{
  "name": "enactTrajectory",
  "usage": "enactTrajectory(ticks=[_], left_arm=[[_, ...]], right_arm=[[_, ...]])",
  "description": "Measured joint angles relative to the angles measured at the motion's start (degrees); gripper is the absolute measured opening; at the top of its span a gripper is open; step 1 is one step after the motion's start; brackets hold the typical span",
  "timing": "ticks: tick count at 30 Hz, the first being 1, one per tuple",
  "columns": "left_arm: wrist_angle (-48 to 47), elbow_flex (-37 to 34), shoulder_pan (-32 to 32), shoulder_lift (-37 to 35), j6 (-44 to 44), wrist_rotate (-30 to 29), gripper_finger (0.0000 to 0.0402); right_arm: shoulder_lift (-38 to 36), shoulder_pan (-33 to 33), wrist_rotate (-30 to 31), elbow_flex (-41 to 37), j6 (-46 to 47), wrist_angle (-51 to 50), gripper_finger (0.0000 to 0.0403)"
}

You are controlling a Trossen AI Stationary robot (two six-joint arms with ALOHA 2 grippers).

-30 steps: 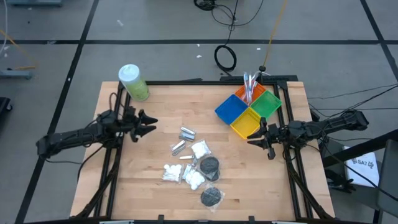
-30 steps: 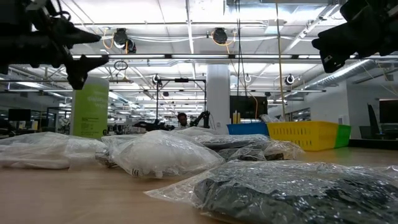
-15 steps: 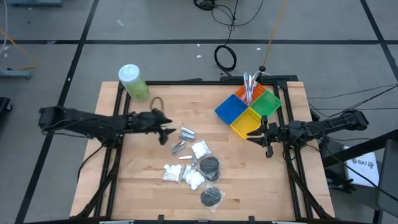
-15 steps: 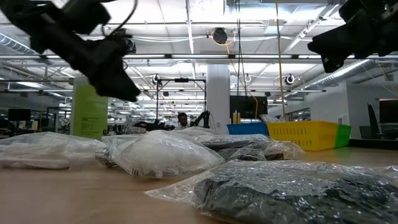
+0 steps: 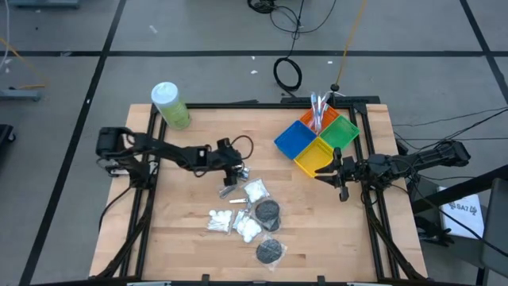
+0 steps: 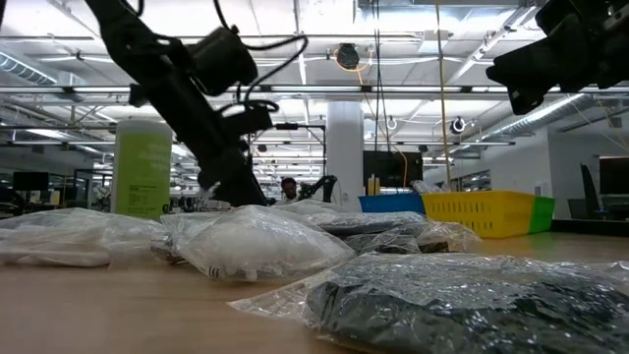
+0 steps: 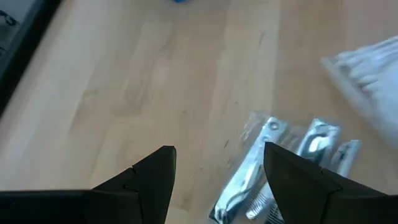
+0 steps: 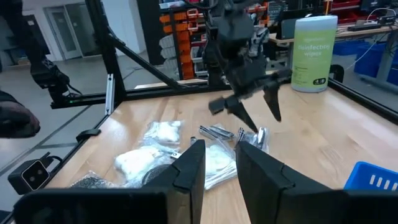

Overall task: Pick & Place Travel size toiletries
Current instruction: Put the nail cutter into the green bin

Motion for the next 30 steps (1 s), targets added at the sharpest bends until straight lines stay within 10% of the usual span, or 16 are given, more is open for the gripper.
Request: enactTrajectory(ticks=[30], left_arm=[[-4.6, 0.99, 10.22, 5.9, -14.21, 14.44, 0.0224]], right_arm=[[0.0, 0.02, -0.02, 0.0, 0.17, 0.0, 0.0079]])
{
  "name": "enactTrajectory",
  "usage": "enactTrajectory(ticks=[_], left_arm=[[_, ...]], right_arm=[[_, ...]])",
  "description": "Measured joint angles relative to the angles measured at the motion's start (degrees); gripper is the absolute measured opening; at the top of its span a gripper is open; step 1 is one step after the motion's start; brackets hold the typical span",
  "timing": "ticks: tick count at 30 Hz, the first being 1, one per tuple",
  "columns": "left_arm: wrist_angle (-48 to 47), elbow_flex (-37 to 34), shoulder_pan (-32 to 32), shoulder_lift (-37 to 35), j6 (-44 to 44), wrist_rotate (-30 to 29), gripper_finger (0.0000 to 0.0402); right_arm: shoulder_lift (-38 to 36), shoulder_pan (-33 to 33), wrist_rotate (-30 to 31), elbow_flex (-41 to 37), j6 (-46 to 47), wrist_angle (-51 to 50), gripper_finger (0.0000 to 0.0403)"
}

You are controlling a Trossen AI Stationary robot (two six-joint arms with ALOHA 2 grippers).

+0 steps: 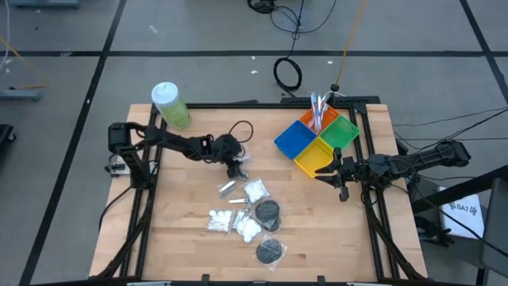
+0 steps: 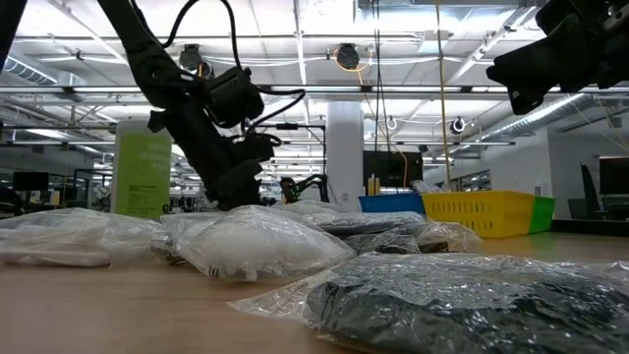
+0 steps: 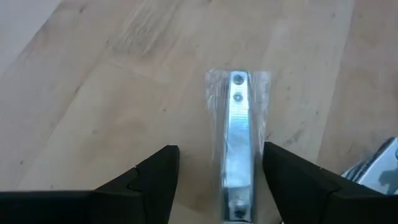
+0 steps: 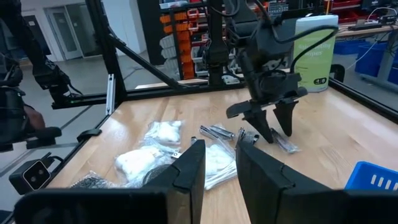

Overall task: Pick & Place Travel size toiletries
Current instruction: Put the nail cutter into the green bin

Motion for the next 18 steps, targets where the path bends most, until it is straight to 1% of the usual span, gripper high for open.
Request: enactTrajectory(ticks=[3, 5, 8, 9, 11, 15, 17, 18], left_arm=[[-0.99, 0.04, 0.03, 0.03, 0.02, -0.38, 0.0178], [-1.23, 0.04, -0.07, 0.02, -0.58, -0.58, 0.013], [-1.56, -0.02, -0.51, 0.04, -0.91, -0.5, 0.0045], [-1.17, -0.07, -0.65, 0.02, -0.82, -0.58, 0.0036], [-0.6, -0.13, -1.05, -0.59, -0.56, -0.59, 0.0036], [0.6, -0.4, -3.63, -3.16, 2.28, -2.78, 0.0036], [1.69, -0.02, -5.1, -5.26, 4.18, -5.18, 0.0036], [2.33, 0.55, -5.92, -6.16, 5.23, -7.36, 0.0036]], right_arm=[[0.02, 0.0, 0.0, 0.0, -0.01, 0.0, 0.0079], [0.01, 0.0, 0.0, 0.0, 0.02, 0.0, 0.0079], [0.0, 0.0, 0.01, 0.0, 0.1, 0.02, 0.0079], [0.02, 0.0, 0.02, 0.0, 0.42, 0.01, 0.0079], [0.1, 0.0, 0.38, 0.0, 1.34, 0.21, 0.0079], [1.84, -0.01, 3.68, 0.07, 2.37, 1.32, 0.0079], [3.04, -0.03, 5.02, 0.07, 2.38, 2.82, 0.0079], [3.54, -0.02, 5.87, 0.07, 2.39, 3.67, 0.0079]])
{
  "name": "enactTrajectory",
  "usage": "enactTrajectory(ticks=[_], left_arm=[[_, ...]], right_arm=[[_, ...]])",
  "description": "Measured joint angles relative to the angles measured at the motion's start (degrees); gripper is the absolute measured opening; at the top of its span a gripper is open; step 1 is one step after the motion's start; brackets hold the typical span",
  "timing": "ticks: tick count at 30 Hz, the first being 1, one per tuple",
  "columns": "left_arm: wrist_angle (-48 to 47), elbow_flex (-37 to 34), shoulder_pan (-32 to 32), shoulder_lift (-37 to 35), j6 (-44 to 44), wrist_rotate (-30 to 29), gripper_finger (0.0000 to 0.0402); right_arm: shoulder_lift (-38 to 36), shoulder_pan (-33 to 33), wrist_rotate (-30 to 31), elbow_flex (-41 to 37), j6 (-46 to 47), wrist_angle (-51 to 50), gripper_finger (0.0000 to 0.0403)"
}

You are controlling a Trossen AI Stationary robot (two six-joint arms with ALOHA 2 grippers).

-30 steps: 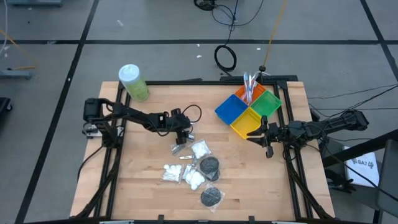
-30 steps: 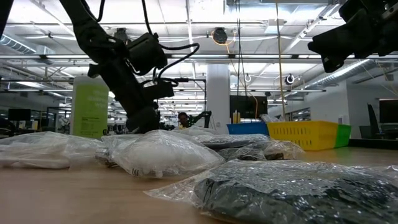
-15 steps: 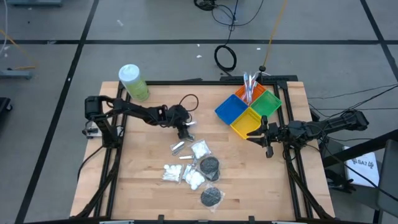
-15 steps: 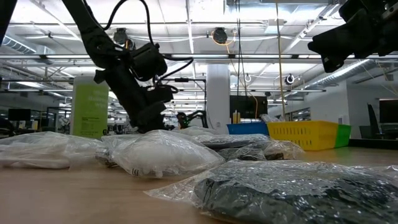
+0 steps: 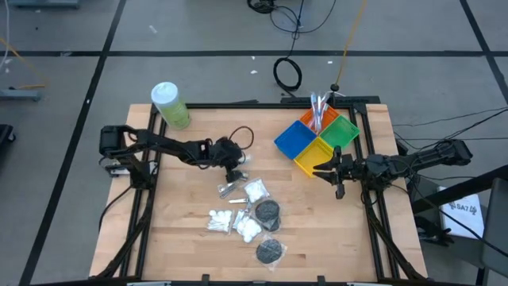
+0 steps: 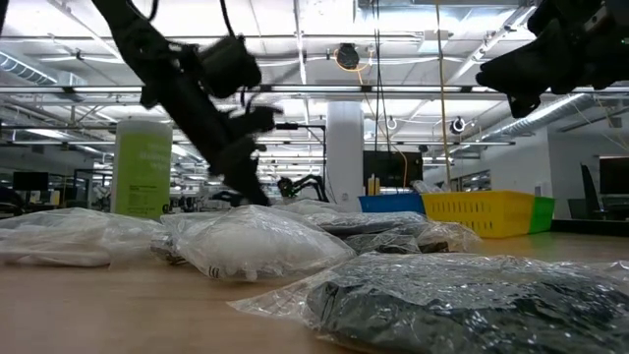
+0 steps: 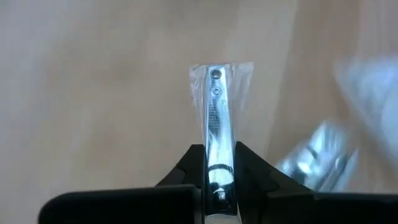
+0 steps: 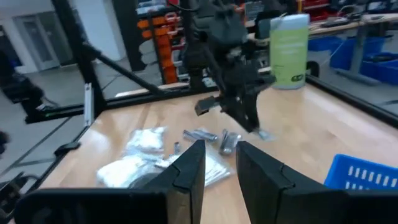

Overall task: Pick & Place Travel size toiletries
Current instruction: Put the nail cutter into the green bin

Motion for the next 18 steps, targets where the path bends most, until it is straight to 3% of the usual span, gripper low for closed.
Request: enactTrajectory(ticks=[6, 10, 18], left_arm=[[0.08, 5.64, -6.84, -1.8, 10.68, -12.16, 0.0036], [0.33, 10.83, -10.14, -1.05, 17.64, -18.85, 0.0036], [0.32, 16.32, -13.83, -1.16, 24.91, -23.74, 0.0036]], right_arm=[[6.74, -0.14, 7.77, 0.0, 1.79, 9.11, 0.0087], [14.3, -0.89, 7.7, 0.0, 1.57, 17.31, 0.0123], [31.72, -5.08, 7.67, 0.02, 8.89, 36.58, 0.0213]])
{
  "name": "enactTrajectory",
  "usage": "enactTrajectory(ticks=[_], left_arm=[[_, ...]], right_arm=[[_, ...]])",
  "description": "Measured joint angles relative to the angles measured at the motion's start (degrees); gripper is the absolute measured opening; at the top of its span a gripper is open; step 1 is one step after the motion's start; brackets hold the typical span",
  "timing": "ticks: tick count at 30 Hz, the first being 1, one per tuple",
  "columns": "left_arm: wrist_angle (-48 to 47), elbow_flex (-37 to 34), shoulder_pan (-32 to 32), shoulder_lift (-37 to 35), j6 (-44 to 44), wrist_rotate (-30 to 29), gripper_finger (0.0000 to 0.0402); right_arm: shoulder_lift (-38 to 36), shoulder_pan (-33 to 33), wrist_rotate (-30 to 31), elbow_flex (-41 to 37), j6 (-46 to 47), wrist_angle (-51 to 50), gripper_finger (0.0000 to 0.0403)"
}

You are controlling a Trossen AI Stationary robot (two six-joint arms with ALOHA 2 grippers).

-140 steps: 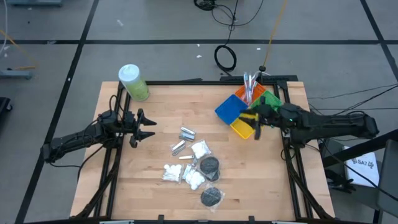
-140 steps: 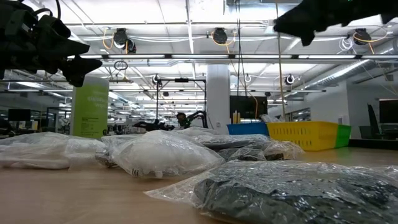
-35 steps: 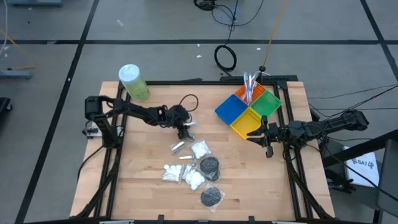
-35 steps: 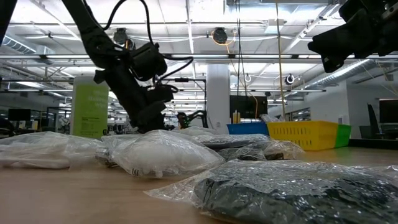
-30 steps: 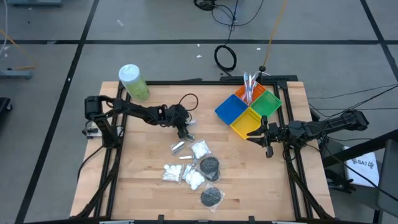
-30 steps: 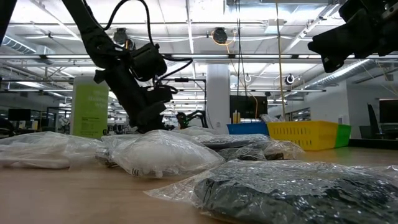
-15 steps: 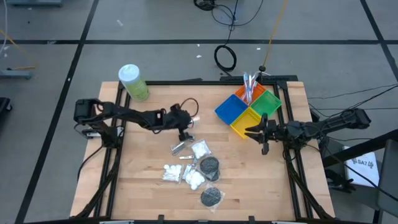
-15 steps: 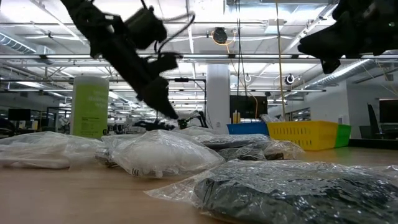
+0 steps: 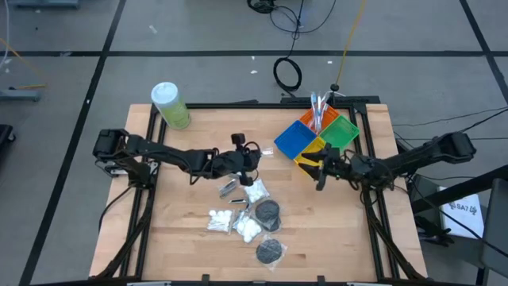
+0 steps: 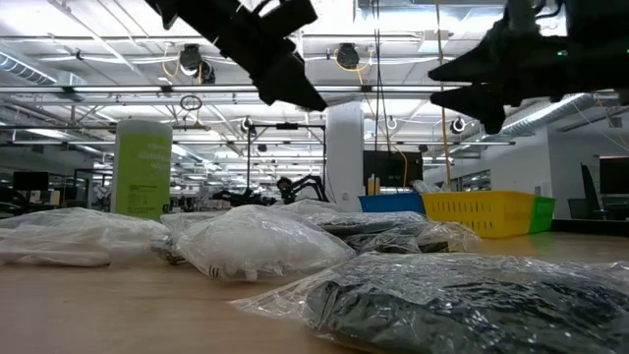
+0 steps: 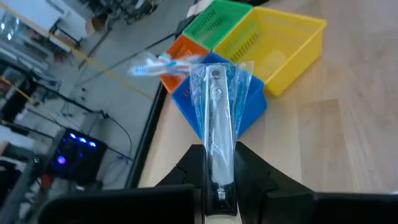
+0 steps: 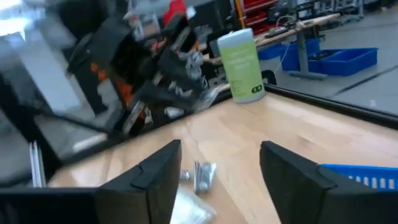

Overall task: Pick & Place Travel size toiletries
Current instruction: Put the nail cutter into the green bin

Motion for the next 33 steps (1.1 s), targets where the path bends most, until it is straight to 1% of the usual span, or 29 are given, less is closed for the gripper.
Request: enactTrajectory(ticks=[3, 6, 10, 14, 16, 21, 26, 30, 33], left_arm=[[0.35, 0.21, -0.36, 0.0, 1.37, -0.66, 0.0036], [0.31, 0.21, -0.38, 0.0, 2.98, -1.88, 0.0036], [0.26, 0.21, -0.93, 0.0, 10.33, -1.93, 0.0036], [1.95, 0.21, -1.92, 0.0, 12.28, -2.86, 0.0036], [2.26, 0.26, -2.78, -0.04, 14.32, -3.29, 0.0036], [2.84, 0.26, -4.31, -0.04, 15.17, -4.59, 0.0036], [2.47, 0.26, -4.38, -0.04, 15.67, -4.97, 0.0036], [2.03, 0.26, -4.4, -0.04, 15.12, -4.88, 0.0036], [1.99, 0.26, -4.33, -0.04, 15.29, -4.88, 0.0036]], right_arm=[[5.87, -1.36, -0.42, 1.27, 2.81, 4.68, 0.0224], [11.5, -3.07, -4.6, 4.45, 5.45, 6.92, 0.0226], [17.75, -5.35, -10.48, 10.1, 7.06, 7.31, 0.0221], [22.67, -6.8, -13.7, 14.72, 6.8, 7.28, 0.022], [24.77, -7.41, -14.33, 16.58, 7.08, 7.28, 0.0221], [28.57, -8.73, -18.2, 19.73, 8.22, 7.27, 0.0218], [30.83, -8.73, -18.34, 21.96, 8.24, 7.25, 0.0205], [31.2, -8.73, -18.49, 22.38, 8.18, 7.22, 0.0181], [31.16, -8.73, -18.36, 22.38, 8.09, 7.25, 0.0149]])
